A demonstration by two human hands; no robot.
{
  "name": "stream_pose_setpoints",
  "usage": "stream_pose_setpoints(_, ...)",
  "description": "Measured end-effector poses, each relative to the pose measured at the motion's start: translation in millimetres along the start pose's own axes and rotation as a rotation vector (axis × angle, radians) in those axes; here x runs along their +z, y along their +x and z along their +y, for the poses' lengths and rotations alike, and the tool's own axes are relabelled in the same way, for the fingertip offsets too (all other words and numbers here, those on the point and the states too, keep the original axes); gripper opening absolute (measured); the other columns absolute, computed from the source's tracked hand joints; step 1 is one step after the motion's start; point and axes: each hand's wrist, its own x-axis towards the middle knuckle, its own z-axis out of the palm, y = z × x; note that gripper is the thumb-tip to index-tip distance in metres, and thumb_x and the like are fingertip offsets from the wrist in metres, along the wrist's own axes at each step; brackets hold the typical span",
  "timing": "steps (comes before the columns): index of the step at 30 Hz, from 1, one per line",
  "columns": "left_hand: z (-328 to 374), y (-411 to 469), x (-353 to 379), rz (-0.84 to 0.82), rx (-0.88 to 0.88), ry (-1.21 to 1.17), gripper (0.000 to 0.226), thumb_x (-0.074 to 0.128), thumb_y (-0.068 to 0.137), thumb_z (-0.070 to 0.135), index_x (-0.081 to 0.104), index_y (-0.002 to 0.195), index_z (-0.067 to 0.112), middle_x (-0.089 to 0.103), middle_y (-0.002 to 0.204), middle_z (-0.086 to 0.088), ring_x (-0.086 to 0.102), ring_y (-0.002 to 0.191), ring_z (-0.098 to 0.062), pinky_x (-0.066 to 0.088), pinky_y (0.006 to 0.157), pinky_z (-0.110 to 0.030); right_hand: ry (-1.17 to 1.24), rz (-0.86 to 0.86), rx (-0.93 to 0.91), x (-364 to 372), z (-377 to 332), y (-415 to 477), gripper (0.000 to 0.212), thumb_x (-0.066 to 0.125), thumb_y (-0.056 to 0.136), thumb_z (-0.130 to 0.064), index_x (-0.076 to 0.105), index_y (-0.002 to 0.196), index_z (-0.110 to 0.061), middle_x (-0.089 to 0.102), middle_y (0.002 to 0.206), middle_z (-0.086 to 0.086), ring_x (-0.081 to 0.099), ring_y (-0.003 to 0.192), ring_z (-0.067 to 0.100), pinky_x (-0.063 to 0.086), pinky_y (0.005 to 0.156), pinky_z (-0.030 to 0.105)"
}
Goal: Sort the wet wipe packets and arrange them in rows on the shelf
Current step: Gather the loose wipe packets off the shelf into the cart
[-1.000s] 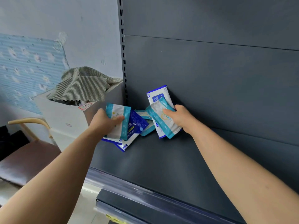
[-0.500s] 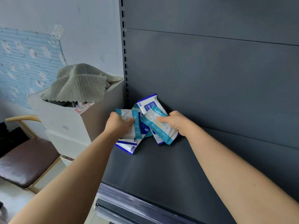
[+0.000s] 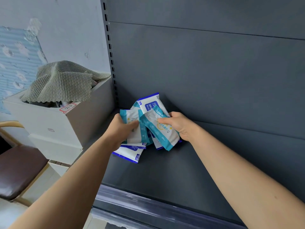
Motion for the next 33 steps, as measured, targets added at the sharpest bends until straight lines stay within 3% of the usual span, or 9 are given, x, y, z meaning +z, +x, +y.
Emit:
stream_pose_setpoints(3, 0, -15, 20, -0.049, 0.002, -0.043, 0.039, 0.070, 0.085, 0.029, 0.045, 0.112, 0.019, 0.065, 0.105, -0.006, 0.070, 0.084, -0.021, 0.060, 0.064, -0.039, 0.034, 0.059, -0.025, -19, 4, -22, 0.024, 0.072, 0.084, -0.017, 0.056, 0.101, -0.009, 0.070, 0.087, 0.007, 0.068, 0.072, 0.018, 0.055, 0.063, 0.031)
stream_pose_setpoints(7, 4, -33, 58, -0.187, -0.010, -0.111, 0.028, 0.061, 0.092, 0.030, 0.040, 0.108, 0.021, 0.064, 0.105, -0.005, 0.070, 0.087, -0.023, 0.060, 0.068, -0.042, 0.124, 0.128, -0.028, -52, 13, -54, 0.022, 0.071, 0.085, -0.018, 0.056, 0.100, -0.012, 0.070, 0.088, 0.006, 0.069, 0.073, 0.017, 0.056, 0.062, 0.031)
stream_pose_setpoints(11, 6, -54, 99, -0.285, 0.004, -0.118, 0.029, 0.065, 0.089, 0.027, 0.044, 0.108, 0.020, 0.065, 0.109, -0.010, 0.070, 0.090, -0.028, 0.058, 0.076, -0.051, 0.185, 0.219, 0.012, -88, 35, -89, 0.030, 0.070, 0.086, -0.020, 0.055, 0.110, -0.011, 0.070, 0.094, 0.007, 0.068, 0.076, 0.018, 0.056, 0.061, 0.031)
stream_pose_setpoints(15, 8, -87, 152, -0.378, 0.043, -0.142, 0.036, 0.066, 0.089, 0.021, 0.044, 0.117, 0.014, 0.064, 0.110, -0.013, 0.068, 0.091, -0.031, 0.056, 0.079, -0.055, 0.219, 0.311, 0.004, -137, 57, -127, 0.026, 0.070, 0.085, -0.019, 0.058, 0.108, -0.012, 0.071, 0.098, 0.008, 0.068, 0.081, 0.021, 0.056, 0.075, 0.038)
stream_pose_setpoints(24, 30, -184, 312, -0.582, 0.133, -0.115, 0.025, 0.061, 0.091, 0.020, 0.046, 0.111, 0.019, 0.065, 0.113, -0.009, 0.069, 0.094, -0.029, 0.056, 0.081, -0.054, 0.247, 0.519, 0.006, -287, 99, -254, 0.037, 0.073, 0.083, -0.027, 0.057, 0.112, -0.012, 0.071, 0.103, 0.008, 0.069, 0.094, 0.026, 0.055, 0.088, 0.047)
stream_pose_setpoints(27, 33, -232, 380, -0.653, 0.153, -0.091, 0.027, 0.061, 0.092, 0.021, 0.045, 0.113, 0.019, 0.065, 0.112, -0.007, 0.069, 0.093, -0.028, 0.057, 0.079, -0.052, 0.258, 0.598, -0.001, -346, 119, -310, 0.035, 0.071, 0.084, -0.025, 0.056, 0.114, -0.011, 0.071, 0.103, 0.009, 0.069, 0.092, 0.026, 0.055, 0.086, 0.047)
stream_pose_setpoints(31, 33, -298, 473, -0.755, 0.170, -0.089, 0.023, 0.061, 0.092, 0.021, 0.044, 0.107, 0.022, 0.065, 0.108, -0.005, 0.070, 0.089, -0.026, 0.058, 0.074, -0.049, 0.262, 0.684, -0.040, -422, 149, -388, 0.015, 0.067, 0.088, -0.020, 0.060, 0.100, -0.016, 0.072, 0.093, 0.006, 0.070, 0.082, 0.022, 0.057, 0.078, 0.041)
stream_pose_setpoints(33, 31, -329, 515, -0.810, 0.178, -0.095, 0.025, 0.061, 0.092, 0.020, 0.043, 0.110, 0.021, 0.064, 0.109, -0.005, 0.069, 0.091, -0.026, 0.058, 0.075, -0.048, 0.261, 0.749, -0.039, -457, 164, -423, 0.022, 0.067, 0.088, -0.020, 0.059, 0.107, -0.013, 0.072, 0.096, 0.007, 0.070, 0.085, 0.023, 0.056, 0.081, 0.043)
